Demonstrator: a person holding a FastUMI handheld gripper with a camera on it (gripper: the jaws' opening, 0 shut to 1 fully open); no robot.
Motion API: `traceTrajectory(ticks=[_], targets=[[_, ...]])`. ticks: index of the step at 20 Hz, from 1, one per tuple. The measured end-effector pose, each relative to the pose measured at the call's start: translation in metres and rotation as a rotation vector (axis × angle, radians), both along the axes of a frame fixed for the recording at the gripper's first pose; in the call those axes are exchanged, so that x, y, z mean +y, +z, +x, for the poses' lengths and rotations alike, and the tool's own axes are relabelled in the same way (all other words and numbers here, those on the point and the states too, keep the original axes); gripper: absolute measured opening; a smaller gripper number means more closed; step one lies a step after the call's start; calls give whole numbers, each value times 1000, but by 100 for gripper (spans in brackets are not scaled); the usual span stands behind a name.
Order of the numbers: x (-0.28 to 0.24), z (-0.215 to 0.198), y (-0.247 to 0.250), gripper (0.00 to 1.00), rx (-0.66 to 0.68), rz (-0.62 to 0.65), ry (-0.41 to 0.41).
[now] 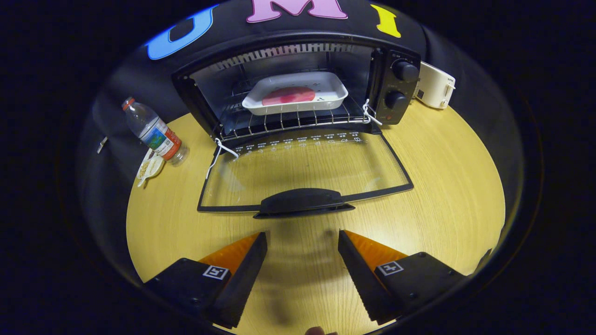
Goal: Open the toaster oven, put the food inside, and close the toaster oven door.
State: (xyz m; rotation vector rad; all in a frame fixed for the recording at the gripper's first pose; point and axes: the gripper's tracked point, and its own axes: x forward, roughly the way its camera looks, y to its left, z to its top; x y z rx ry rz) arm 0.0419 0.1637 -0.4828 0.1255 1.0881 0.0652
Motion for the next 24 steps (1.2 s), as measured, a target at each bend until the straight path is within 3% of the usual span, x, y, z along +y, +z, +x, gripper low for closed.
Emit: traceTrajectory(ticks=[4, 7, 14, 24], targets=[[-4, 16, -12, 99, -11, -24, -32], [-1, 18, -13, 98, -11, -99, 58], [-1, 16, -3, 99, -24, -93, 52], [6, 19, 80, 99, -237, -56, 70]])
